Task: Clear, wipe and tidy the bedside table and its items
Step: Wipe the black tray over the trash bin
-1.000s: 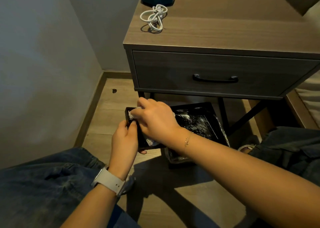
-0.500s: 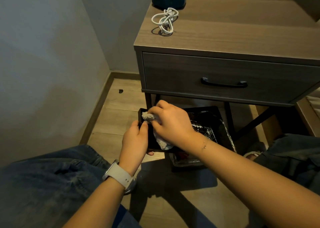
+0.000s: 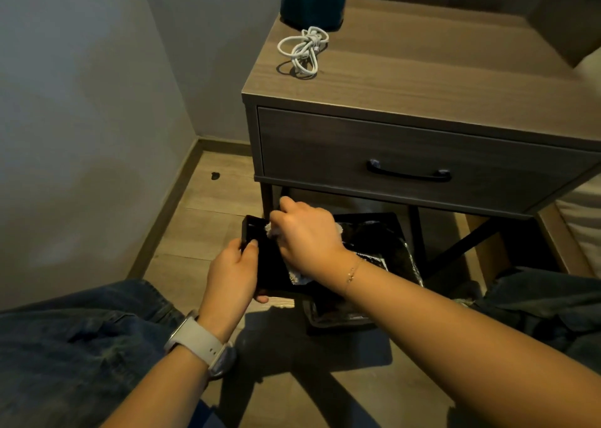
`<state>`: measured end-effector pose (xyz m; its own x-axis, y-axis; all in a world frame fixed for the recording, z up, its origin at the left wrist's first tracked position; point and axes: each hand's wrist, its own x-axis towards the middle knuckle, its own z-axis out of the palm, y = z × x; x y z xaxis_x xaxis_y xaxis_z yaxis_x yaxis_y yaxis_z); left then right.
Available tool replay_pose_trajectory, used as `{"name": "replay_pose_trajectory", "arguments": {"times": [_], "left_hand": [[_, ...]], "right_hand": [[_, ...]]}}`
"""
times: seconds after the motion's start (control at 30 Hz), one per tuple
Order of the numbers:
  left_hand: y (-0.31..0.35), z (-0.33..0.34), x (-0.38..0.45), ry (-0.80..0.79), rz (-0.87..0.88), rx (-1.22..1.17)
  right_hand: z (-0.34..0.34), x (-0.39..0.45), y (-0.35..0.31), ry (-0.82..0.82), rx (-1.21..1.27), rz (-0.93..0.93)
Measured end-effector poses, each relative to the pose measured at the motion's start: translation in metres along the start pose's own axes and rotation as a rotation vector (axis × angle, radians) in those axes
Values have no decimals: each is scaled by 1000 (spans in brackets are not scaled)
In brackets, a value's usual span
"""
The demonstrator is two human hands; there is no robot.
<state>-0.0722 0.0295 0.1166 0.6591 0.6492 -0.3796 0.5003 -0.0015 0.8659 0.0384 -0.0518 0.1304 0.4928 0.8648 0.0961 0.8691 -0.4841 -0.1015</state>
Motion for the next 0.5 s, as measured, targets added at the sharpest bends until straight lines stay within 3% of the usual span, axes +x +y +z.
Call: {"name": "replay_pose_trajectory", "arguments": {"times": [0.13, 0.3, 0.5], "left_hand": [[2, -5, 3, 18, 38, 13], [1, -2, -1, 16, 57, 91], [-3, -2, -12, 29, 23, -20]], "right_hand": [[-4, -11, 16, 49, 71, 87], [-7, 6, -22, 251, 174, -4], [9, 5, -21, 220, 173, -26]]}}
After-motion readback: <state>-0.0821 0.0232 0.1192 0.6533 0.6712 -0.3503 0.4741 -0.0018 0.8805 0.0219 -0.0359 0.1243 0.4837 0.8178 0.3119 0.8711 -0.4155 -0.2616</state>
